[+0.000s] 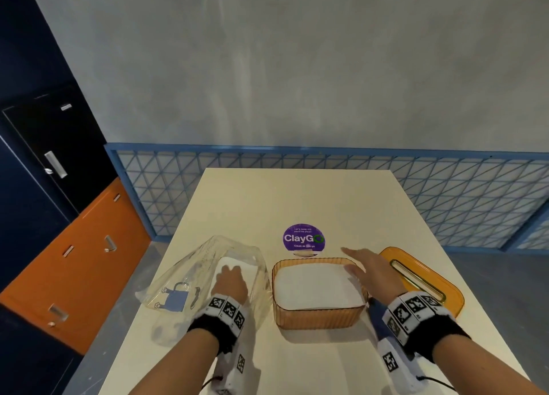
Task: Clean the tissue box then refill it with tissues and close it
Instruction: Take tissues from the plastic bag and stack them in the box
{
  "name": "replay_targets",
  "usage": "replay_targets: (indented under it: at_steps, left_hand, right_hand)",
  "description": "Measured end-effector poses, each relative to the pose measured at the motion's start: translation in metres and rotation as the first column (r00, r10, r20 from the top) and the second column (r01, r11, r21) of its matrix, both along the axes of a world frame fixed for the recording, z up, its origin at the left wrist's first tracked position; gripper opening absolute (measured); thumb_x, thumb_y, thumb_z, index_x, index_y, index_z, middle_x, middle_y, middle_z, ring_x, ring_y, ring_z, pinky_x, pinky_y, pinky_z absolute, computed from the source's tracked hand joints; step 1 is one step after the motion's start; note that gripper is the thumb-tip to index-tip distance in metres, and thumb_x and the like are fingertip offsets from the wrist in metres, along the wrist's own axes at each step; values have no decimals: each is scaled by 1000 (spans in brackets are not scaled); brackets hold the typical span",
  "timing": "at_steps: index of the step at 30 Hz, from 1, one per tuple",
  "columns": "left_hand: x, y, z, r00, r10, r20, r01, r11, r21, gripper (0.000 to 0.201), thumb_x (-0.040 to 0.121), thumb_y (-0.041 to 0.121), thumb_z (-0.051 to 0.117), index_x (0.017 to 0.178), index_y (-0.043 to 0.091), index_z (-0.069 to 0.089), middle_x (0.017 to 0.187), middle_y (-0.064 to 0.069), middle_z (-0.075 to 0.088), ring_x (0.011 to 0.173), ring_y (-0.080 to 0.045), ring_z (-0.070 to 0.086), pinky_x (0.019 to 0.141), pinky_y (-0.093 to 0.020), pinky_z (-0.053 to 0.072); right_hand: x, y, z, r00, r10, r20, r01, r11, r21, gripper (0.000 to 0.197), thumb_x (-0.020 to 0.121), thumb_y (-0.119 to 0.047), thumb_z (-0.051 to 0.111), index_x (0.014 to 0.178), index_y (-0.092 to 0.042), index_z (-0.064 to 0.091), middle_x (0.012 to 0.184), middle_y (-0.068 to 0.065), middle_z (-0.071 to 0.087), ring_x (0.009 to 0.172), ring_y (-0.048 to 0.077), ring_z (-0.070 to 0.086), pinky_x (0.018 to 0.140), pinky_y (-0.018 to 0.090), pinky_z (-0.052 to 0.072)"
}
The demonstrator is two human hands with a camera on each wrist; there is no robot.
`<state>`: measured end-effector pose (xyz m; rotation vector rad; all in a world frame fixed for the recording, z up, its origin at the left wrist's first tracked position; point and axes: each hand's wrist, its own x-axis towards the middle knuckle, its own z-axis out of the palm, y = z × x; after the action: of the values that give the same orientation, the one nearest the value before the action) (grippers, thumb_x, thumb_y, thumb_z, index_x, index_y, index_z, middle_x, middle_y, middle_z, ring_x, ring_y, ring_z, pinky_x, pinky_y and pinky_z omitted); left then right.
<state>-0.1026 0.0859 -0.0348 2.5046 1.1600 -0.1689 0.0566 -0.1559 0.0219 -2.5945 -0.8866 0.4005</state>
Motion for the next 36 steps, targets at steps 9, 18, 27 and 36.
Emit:
replay_targets:
  at_steps: [9,18,27,36]
  left_hand:
    - [18,4,-55,944,92,-317,-68,994,89,55,90,44,53,131,11,39,139,-10,35,129,-27,37,103,-35,40]
    - [24,9,-61,926,67,-372,-45,997,67,42,92,26,48,131,12,39,140,-12,38,128,-28,39,104,-39,40]
    - [28,3,-62,877,63,-477,3,991,136,56,85,27,57,134,14,34,142,-11,34,127,-27,38,102,-39,40]
    - [29,-1,-53,899,58,-433,-8,993,114,72,81,22,66,138,10,24,142,-17,35,128,-34,39,104,-47,41]
  right_hand:
    - [2,-4,-22,961,-166,-222,166,986,-16,46,101,-13,32,147,-22,29,127,13,58,98,19,54,82,22,40]
    - [4,-4,-23,971,-140,-192,138,990,-25,47,101,-11,32,147,-20,26,128,15,57,102,21,53,82,23,38]
    - [6,-4,-27,973,-133,-187,130,991,-27,48,101,-11,32,148,-20,25,122,18,60,111,28,55,82,21,37]
    - [7,-5,-27,972,-137,-189,133,991,-30,48,101,-12,32,148,-21,26,121,17,60,90,15,46,77,21,36]
